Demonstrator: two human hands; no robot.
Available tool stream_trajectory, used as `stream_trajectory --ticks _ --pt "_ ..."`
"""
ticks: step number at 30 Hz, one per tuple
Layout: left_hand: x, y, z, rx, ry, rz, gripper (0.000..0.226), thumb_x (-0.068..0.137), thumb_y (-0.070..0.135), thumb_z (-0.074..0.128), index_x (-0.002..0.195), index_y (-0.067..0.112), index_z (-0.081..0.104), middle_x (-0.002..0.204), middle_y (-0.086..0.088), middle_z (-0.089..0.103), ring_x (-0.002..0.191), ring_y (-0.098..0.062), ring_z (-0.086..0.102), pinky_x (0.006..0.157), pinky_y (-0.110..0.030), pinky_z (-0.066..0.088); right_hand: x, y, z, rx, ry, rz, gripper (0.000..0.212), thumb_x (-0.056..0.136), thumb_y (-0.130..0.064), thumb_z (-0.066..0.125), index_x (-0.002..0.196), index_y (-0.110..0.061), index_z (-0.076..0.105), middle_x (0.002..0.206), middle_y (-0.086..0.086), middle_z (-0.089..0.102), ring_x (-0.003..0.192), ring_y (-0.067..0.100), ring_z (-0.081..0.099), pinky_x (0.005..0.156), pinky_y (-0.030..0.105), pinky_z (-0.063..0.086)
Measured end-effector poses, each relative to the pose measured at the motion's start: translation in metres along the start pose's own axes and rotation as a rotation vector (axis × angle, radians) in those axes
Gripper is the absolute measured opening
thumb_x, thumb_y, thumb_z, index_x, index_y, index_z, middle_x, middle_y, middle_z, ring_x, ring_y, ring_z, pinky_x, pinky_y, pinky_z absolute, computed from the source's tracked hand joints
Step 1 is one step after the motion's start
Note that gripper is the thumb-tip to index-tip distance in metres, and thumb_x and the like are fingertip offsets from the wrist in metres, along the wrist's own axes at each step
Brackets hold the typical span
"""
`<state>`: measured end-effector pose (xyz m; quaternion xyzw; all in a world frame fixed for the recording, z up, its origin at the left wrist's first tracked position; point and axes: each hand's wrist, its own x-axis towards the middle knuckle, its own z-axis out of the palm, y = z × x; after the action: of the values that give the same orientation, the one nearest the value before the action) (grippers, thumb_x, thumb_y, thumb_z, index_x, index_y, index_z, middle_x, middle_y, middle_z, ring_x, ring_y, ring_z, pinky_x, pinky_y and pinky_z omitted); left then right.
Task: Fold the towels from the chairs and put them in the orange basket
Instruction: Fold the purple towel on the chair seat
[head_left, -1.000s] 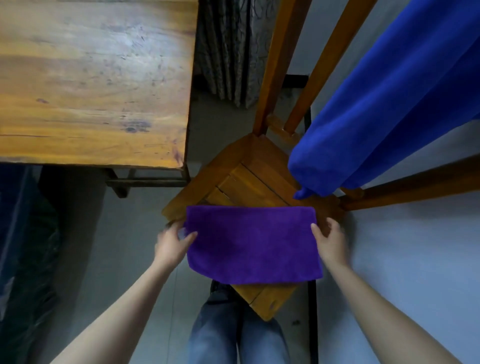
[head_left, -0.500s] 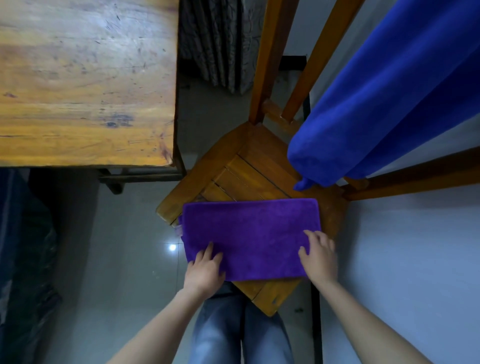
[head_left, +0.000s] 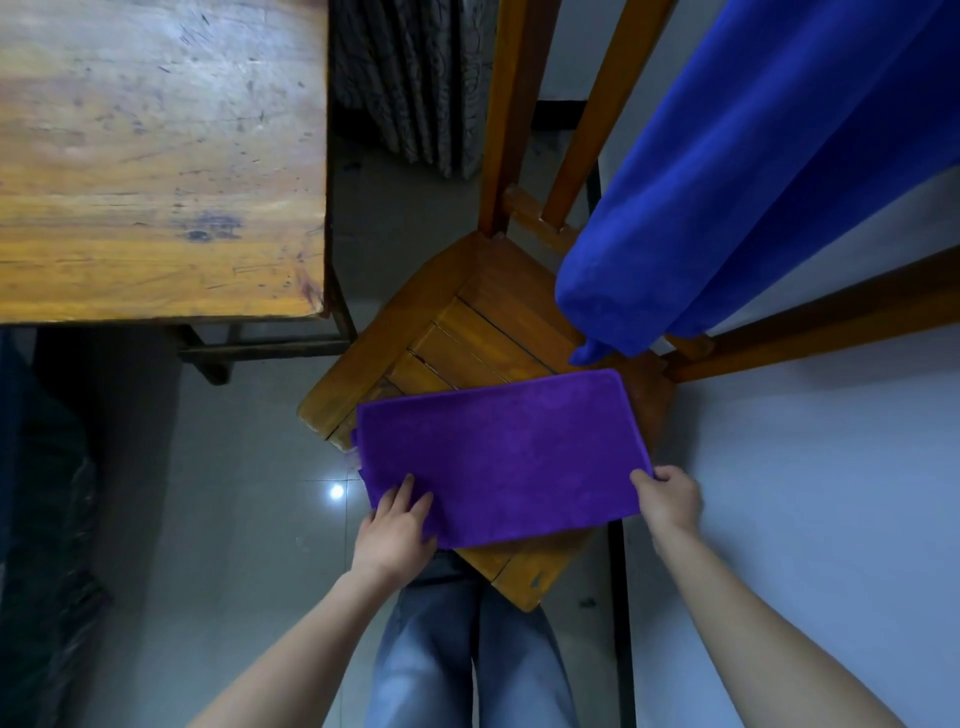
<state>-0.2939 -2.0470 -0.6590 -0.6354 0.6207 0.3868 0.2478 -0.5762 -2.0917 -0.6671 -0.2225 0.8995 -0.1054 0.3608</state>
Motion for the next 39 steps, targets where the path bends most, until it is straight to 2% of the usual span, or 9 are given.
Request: stream_trajectory --ticks 4,12,15,21,23,25,27,30,39 --pt "0.0 0.006 -0.001 -0.01 0.002 0.002 0.057 0.093 0.037 0.044 0.146 0.026 0.024 0.158 -0.003 0.002 0.144 -0.027 0.006 0.113 -0.041 0.021 -0.006 -0.009 -0.025 0.043 0.177 -0.027 0.021 0.085 -0.012 0.059 0.1 0.002 0.06 0.1 0.022 0.063 0.093 0.037 0.059 0.074 0.034 0.042" --pt "0.004 0.015 0.003 -0.094 0.018 0.002 0.058 0.093 0.036 0.044 0.147 0.024 0.023 0.158 -0.005 0.003 0.144 -0.026 0.008 0.114 -0.041 0.023 -0.027 -0.006 -0.024 -0.079 0.134 -0.24 0.021 0.085 -0.011 0.059 0.102 0.0 0.057 0.102 0.022 0.062 0.093 0.037 0.059 0.07 0.035 0.041" --pt "0.004 0.012 0.003 -0.178 -0.009 -0.01 0.059 0.093 0.034 0.045 0.147 0.023 0.023 0.158 -0.002 0.004 0.144 -0.024 0.011 0.114 -0.04 0.024 -0.056 -0.008 -0.014 -0.103 0.072 -0.379 0.017 0.085 -0.009 0.061 0.099 -0.002 0.057 0.097 0.015 0.06 0.088 0.03 0.057 0.064 0.026 0.028" --pt "0.006 0.008 -0.007 -0.736 -0.022 -0.063 0.05 0.095 0.021 0.048 0.143 0.016 0.034 0.155 -0.003 0.021 0.141 -0.021 0.023 0.112 -0.033 0.026 -0.107 -0.008 0.022 -0.178 -0.268 -0.622 0.013 0.085 -0.013 0.061 0.097 -0.01 0.055 0.099 -0.009 0.046 0.094 0.008 0.045 0.075 0.02 0.036" --pt "0.003 0.009 -0.015 -0.955 -0.022 -0.097 0.045 0.096 0.016 0.045 0.141 0.011 0.037 0.151 -0.006 0.03 0.137 -0.022 0.03 0.106 -0.027 0.029 -0.114 -0.009 0.036 -0.208 -0.388 -0.6 0.012 0.088 -0.016 0.059 0.098 -0.013 0.054 0.098 -0.011 0.047 0.096 0.008 0.047 0.075 0.017 0.04" --pt "0.001 0.011 -0.023 -1.1 -0.036 -0.119 0.041 0.098 0.014 0.04 0.139 0.007 0.039 0.147 -0.009 0.036 0.133 -0.023 0.036 0.096 -0.021 0.031 -0.115 -0.012 0.045 -0.165 -0.445 -0.507 0.01 0.089 -0.016 0.059 0.094 -0.018 0.05 0.095 -0.007 0.054 0.088 0.011 0.052 0.062 0.009 0.039" --pt "-0.003 0.011 -0.027 -1.216 -0.044 -0.144 0.041 0.1 0.019 0.037 0.14 0.007 0.037 0.147 -0.008 0.037 0.134 -0.022 0.035 0.096 -0.023 0.03 -0.115 -0.014 0.051 -0.091 -0.45 -0.433 0.012 0.088 -0.016 0.06 0.092 -0.019 0.049 0.091 -0.003 0.058 0.081 0.014 0.054 0.056 0.012 0.037" --pt "-0.002 0.008 -0.027 -1.329 -0.051 -0.178 0.047 0.101 0.033 0.031 0.142 0.012 0.033 0.147 -0.005 0.037 0.135 -0.02 0.034 0.106 -0.032 0.027 -0.122 -0.018 0.056 -0.024 -0.471 -0.442 0.013 0.086 -0.015 0.062 0.09 -0.02 0.051 0.09 -0.003 0.06 0.083 0.015 0.056 0.064 0.021 0.042" --pt "-0.002 0.006 -0.029 -1.441 -0.056 -0.214 0.058 0.095 0.056 0.019 0.138 0.022 0.041 0.136 0.001 0.048 0.128 -0.017 0.041 0.106 -0.04 0.026 -0.136 -0.011 0.082 -0.097 -0.657 -0.449 0.014 0.084 -0.02 0.064 0.093 -0.023 0.055 0.105 0.002 0.063 0.101 0.017 0.056 0.086 0.026 0.043"
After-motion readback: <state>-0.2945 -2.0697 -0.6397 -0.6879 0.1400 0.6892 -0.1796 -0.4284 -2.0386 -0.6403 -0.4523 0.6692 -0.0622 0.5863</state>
